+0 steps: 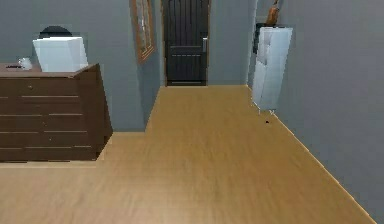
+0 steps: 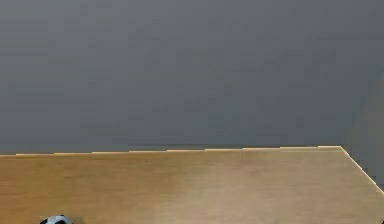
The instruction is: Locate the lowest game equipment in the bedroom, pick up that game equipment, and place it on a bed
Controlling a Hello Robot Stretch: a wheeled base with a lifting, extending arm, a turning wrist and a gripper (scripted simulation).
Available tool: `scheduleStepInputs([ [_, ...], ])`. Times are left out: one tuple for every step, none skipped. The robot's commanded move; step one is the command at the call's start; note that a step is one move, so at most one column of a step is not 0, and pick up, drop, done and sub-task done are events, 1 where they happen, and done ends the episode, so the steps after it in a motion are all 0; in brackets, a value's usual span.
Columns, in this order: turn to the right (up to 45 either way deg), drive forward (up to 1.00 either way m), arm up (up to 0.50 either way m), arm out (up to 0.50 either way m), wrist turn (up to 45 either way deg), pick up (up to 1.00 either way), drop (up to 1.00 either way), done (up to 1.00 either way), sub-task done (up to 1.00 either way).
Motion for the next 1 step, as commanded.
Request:
scheduleStepInputs([
  [-6.0,0.00,0.00,0.00,0.0,0.00,0.00,0.00,0.00],
])
